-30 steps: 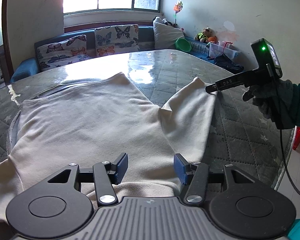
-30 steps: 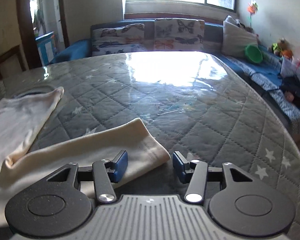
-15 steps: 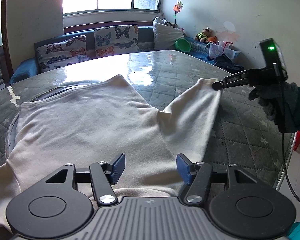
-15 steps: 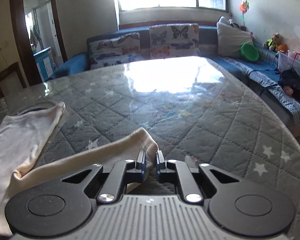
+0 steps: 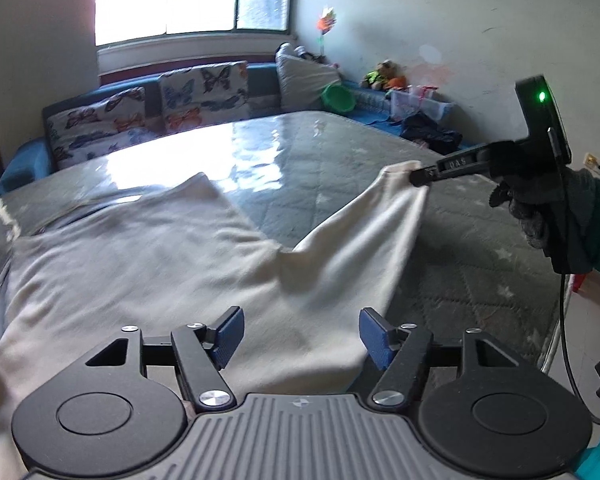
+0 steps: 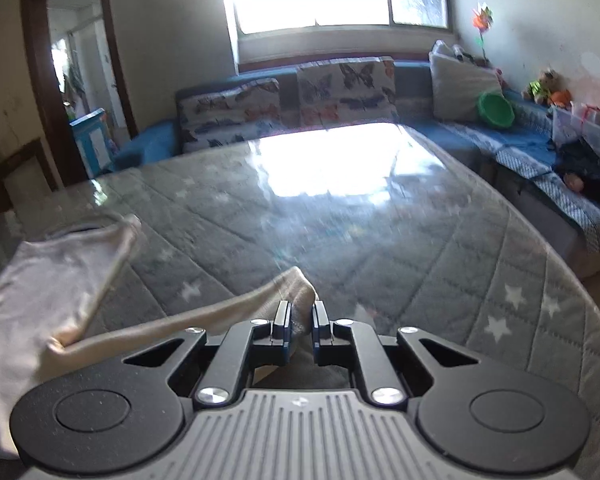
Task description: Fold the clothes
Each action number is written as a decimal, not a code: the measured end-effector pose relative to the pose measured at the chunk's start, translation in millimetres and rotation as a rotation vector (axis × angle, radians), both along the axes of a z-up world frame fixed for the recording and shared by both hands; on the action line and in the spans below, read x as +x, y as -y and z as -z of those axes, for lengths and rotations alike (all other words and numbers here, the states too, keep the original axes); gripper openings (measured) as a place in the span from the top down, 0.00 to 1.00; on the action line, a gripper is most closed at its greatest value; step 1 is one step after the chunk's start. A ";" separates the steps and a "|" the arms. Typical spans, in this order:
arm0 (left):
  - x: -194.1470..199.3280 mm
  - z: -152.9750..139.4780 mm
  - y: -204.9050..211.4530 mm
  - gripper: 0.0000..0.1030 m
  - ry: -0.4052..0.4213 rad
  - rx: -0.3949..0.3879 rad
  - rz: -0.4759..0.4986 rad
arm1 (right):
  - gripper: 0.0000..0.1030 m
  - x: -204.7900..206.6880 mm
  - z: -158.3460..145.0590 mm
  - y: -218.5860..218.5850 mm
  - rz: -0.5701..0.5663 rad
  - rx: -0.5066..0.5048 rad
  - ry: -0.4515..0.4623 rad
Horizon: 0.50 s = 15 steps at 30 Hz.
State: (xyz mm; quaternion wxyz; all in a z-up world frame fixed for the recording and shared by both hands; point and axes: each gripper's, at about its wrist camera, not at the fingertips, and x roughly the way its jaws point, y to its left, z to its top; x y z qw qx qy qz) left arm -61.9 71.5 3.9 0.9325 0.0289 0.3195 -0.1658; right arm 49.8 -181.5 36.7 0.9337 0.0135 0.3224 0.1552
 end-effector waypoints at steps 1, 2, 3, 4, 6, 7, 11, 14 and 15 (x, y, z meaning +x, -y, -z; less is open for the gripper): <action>4.5 0.3 3.6 0.33 0.002 -0.001 0.015 | 0.91 -3.0 -7.4 0.1 -0.011 0.007 0.015; 9.6 0.9 6.9 0.33 0.001 -0.003 0.027 | 0.91 -5.4 -14.2 0.2 -0.018 0.015 0.027; 15.1 2.0 9.8 0.33 -0.003 -0.008 0.040 | 0.91 -7.4 -20.7 0.3 -0.025 0.023 0.038; 20.7 3.2 12.3 0.33 -0.006 -0.018 0.057 | 0.91 -8.7 -24.9 0.3 -0.029 0.029 0.044; 31.2 5.3 16.5 0.30 -0.011 -0.041 0.082 | 0.91 -12.9 -33.3 -0.6 -0.041 0.037 0.061; 36.2 6.5 18.0 0.28 -0.014 -0.050 0.085 | 0.91 -15.3 -36.8 -1.1 -0.046 0.039 0.069; 54.6 11.9 18.5 0.25 -0.035 -0.090 0.071 | 0.91 -22.8 -45.0 -0.8 -0.052 0.046 0.089; 66.1 19.1 16.5 0.24 -0.066 -0.117 0.064 | 0.91 -23.5 -44.5 -1.2 -0.049 0.053 0.086; 69.2 22.2 16.0 0.24 -0.077 -0.127 0.064 | 0.91 -23.2 -44.5 -1.2 -0.048 0.053 0.086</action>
